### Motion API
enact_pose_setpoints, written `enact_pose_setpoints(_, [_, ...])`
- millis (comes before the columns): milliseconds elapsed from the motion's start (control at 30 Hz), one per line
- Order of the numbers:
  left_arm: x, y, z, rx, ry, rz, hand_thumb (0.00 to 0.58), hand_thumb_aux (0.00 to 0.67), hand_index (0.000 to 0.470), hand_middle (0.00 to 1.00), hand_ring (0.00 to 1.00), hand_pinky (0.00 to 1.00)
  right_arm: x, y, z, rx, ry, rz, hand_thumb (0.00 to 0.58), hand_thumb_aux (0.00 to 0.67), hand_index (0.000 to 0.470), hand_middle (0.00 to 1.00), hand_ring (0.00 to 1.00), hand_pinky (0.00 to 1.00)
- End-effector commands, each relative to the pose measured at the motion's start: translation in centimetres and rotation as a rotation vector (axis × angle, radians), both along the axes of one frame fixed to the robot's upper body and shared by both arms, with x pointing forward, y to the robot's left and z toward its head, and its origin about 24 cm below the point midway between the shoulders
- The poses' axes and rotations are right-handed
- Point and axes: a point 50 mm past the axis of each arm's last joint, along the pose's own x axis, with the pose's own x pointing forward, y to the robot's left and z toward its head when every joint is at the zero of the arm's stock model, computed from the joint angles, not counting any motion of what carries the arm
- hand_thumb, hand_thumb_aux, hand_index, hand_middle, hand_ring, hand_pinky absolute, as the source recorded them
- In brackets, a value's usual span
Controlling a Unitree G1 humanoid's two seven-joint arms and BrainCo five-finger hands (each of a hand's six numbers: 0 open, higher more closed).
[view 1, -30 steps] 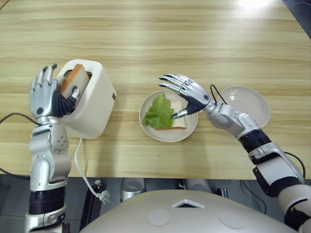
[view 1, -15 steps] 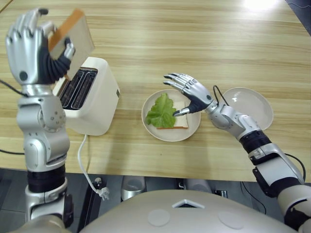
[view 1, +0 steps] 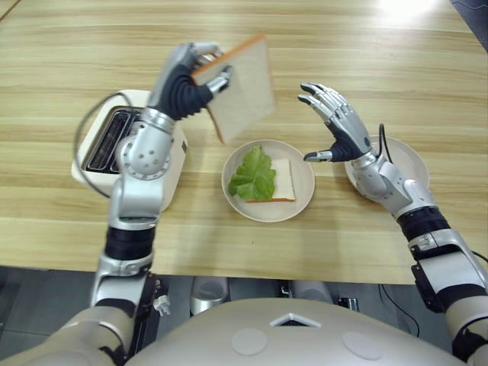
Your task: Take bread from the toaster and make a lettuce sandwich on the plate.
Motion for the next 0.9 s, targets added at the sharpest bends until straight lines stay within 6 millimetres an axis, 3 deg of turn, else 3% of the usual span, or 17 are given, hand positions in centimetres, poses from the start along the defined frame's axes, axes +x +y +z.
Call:
enact_pose_setpoints(33, [1.9, -0.6, -5.0, 0.002, 0.312, -0.114, 0.580, 0.670, 0.460, 1.00, 1.00, 1.00, -1.0, -0.7, 0.4, 0.022, -0.035, 0.046, 0.000, 0.000, 0.000, 0.00, 0.00, 0.00])
enact_pose_setpoints(267, [2.1, -2.4, -9.2, -0.048, 0.653, -0.338, 0.580, 0.670, 0.460, 1.00, 1.00, 1.00, -2.4, 0.2, -0.2, -0.043, -0.024, 0.161, 0.000, 0.000, 0.000, 0.00, 0.00, 0.00])
enact_pose_setpoints(500, [2.3, -3.4, -12.4, -0.086, 0.825, -0.355, 0.580, 0.670, 0.460, 1.00, 1.00, 1.00, -3.6, 1.2, -1.4, -0.168, -0.004, 0.231, 0.000, 0.000, 0.000, 0.00, 0.00, 0.00])
enact_pose_setpoints(667, [3.2, -3.5, -13.0, -0.071, 0.837, -0.334, 0.580, 0.670, 0.460, 1.00, 1.00, 1.00, -4.1, 2.3, -3.5, -0.353, 0.055, 0.305, 0.000, 0.000, 0.000, 0.00, 0.00, 0.00])
enact_pose_setpoints(900, [5.2, -2.3, -11.5, -0.047, 0.776, -0.281, 0.580, 0.670, 0.460, 1.00, 1.00, 1.00, -4.1, 2.0, -5.2, -0.463, 0.124, 0.305, 0.000, 0.000, 0.000, 0.00, 0.00, 0.00])
